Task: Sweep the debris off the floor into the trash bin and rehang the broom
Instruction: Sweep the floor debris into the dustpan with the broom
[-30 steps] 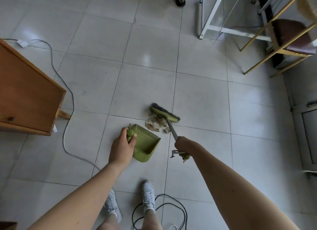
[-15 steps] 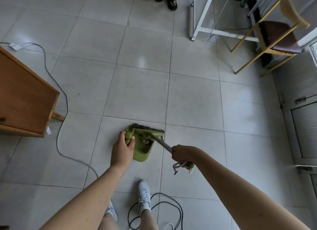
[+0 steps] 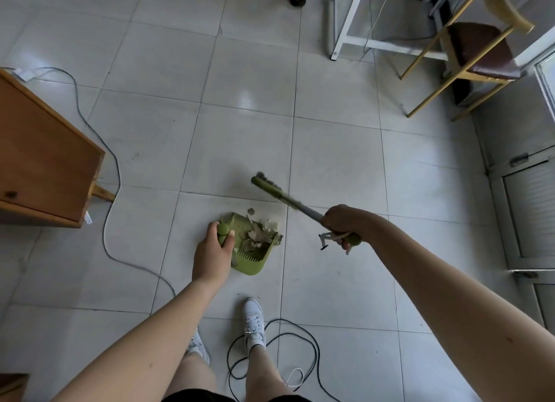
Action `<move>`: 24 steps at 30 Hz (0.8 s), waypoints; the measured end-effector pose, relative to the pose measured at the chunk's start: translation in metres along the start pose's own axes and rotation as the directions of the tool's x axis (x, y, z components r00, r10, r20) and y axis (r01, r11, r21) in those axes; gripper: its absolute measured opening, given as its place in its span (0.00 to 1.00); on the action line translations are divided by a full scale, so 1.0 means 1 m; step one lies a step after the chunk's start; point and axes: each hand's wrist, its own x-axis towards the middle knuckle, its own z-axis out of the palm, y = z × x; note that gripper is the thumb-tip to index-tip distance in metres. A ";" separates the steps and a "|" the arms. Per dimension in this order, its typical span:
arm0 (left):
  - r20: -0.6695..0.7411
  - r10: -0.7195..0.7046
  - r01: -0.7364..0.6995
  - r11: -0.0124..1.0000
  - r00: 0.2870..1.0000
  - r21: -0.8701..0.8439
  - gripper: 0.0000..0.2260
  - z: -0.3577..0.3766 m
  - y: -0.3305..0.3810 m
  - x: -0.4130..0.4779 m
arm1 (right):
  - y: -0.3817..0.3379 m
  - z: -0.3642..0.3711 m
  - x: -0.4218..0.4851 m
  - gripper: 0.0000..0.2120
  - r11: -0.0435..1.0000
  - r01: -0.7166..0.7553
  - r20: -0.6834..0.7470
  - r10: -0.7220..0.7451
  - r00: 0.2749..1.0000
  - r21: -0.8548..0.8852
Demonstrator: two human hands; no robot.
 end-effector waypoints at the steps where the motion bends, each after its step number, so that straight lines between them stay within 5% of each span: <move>1: 0.003 0.005 -0.005 1.000 1.000 0.002 0.10 -0.001 -0.001 -0.002 | 0.004 0.001 0.004 0.13 1.000 0.010 -0.013 -0.010 1.000 0.009; 6: -0.008 0.020 -0.020 1.000 1.000 0.022 0.07 -0.007 -0.003 -0.015 | 0.019 0.010 0.014 0.09 0.998 0.045 -0.104 -0.041 0.994 0.037; 14: 0.019 0.055 -0.056 0.997 0.998 0.055 0.11 -0.021 -0.008 -0.038 | 0.035 0.049 0.014 0.07 0.999 -0.031 -0.060 0.032 0.998 0.027; 18: 0.054 0.073 -0.076 0.996 0.996 0.057 0.13 -0.030 -0.013 -0.043 | 0.037 0.068 0.011 0.14 0.991 -0.093 -0.030 0.096 0.995 0.097; 22: 0.077 0.068 -0.073 0.995 0.995 0.061 0.14 -0.042 -0.023 -0.046 | 0.033 0.089 0.005 0.14 0.883 -0.150 0.039 0.148 0.988 0.445; 24: 0.097 0.076 -0.083 0.994 0.992 0.071 0.14 -0.049 -0.030 -0.047 | 0.025 0.104 -0.002 0.11 0.669 -0.221 0.137 0.176 0.975 0.710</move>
